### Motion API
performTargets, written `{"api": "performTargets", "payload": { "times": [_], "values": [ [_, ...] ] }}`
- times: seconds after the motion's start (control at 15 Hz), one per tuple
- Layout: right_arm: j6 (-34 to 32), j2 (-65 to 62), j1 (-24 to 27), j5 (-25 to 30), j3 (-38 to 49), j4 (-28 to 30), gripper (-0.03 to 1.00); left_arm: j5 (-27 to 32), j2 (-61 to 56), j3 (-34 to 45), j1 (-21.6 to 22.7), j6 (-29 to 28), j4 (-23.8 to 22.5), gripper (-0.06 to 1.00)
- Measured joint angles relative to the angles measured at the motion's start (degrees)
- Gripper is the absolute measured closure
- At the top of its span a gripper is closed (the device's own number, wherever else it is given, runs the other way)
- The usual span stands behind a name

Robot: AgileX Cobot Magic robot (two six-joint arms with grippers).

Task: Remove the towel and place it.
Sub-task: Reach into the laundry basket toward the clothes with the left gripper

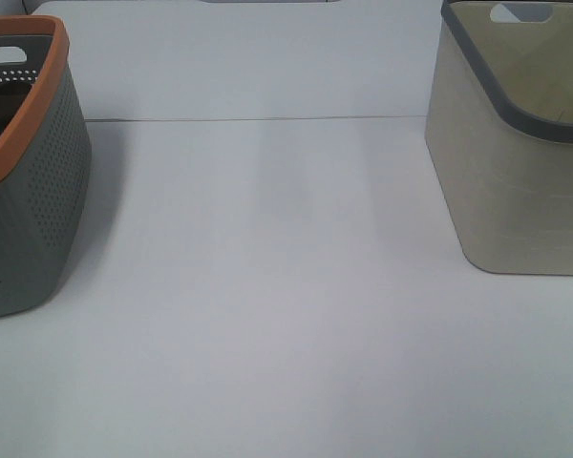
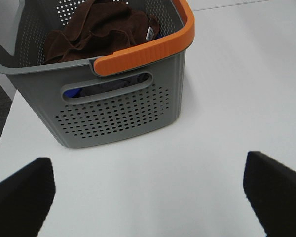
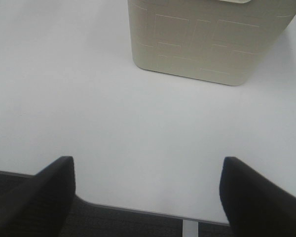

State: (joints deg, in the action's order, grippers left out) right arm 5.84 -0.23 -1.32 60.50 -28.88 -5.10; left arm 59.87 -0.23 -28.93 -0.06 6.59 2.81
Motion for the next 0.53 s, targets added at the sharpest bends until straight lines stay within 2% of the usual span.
{"api": "performTargets", "payload": {
  "times": [0.53],
  "values": [
    [0.0, 0.0, 0.0, 0.0, 0.0, 0.0, 0.26, 0.0, 0.0, 0.0, 0.0, 0.0, 0.0, -0.05]
  ]
}}
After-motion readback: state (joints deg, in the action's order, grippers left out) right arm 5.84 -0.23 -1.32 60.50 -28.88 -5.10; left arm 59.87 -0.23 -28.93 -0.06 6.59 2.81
